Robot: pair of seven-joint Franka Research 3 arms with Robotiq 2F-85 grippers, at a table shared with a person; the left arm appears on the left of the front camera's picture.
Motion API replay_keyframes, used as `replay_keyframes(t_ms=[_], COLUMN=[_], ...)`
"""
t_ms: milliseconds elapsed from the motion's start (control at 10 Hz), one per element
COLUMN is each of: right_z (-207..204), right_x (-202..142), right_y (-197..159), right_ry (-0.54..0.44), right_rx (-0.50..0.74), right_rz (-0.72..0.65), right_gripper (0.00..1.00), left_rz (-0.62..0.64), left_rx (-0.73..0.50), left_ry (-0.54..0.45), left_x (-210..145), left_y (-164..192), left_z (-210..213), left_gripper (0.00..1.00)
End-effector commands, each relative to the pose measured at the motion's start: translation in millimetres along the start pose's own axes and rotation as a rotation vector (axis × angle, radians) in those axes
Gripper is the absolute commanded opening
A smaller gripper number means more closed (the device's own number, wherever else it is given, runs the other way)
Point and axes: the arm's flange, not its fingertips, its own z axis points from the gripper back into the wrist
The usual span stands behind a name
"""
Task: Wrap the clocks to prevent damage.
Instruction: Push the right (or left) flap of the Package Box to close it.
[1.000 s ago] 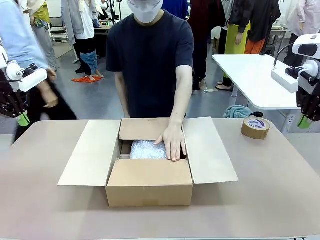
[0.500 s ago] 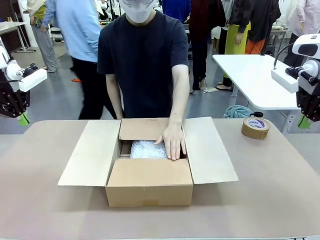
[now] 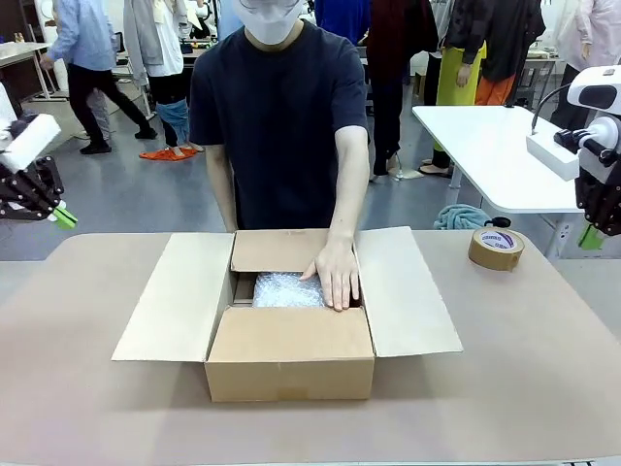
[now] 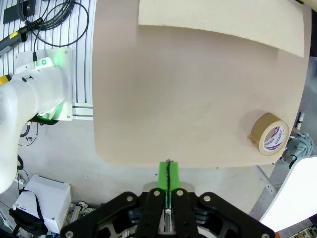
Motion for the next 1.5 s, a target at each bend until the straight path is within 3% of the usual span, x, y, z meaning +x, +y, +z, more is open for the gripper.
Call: replay_keyframes(t_ms=[0, 300, 400, 500, 600, 1200, 1300, 1400], right_z=[-1.2, -1.2, -1.2, -1.2, -1.2, -1.2, -1.2, -1.2], right_x=[-0.2, -0.2, -0.2, -0.2, -0.2, -0.2, -0.2, -0.2], right_y=[0.7, 0.7, 0.7, 0.7, 0.7, 0.7, 0.7, 0.7], right_ry=[-0.02, -0.02, -0.02, -0.02, -0.02, -0.02, -0.02, -0.02], right_rx=[0.002, 0.002, 0.002, 0.002, 0.002, 0.002, 0.002, 0.002], right_rz=[0.014, 0.014, 0.014, 0.014, 0.014, 0.014, 0.014, 0.014], right_gripper=[0.01, 0.01, 0.01, 0.01, 0.01, 0.01, 0.01, 0.01], left_rz=[0.03, 0.339, 0.396, 0.44, 0.32, 0.332, 0.34, 0.374], left_rx=[0.044, -0.043, -0.057, -0.086, -0.04, -0.056, -0.124, -0.1], left_ry=[-0.19, -0.308, -0.31, -0.227, -0.3, -0.266, -0.392, -0.484], left_x=[-33.2, -63.8, -69.6, -65.3, -68.4, -66.1, -80.3, -90.8], left_y=[-21.7, -44.5, -45.9, -48.7, -55.8, -54.4, -45.2, -43.2], left_z=[-29.1, -52.5, -59.1, -63.4, -60.9, -60.6, -70.0, -85.4], left_gripper=[0.0, 0.0, 0.0, 0.0, 0.0, 0.0, 0.0, 0.0])
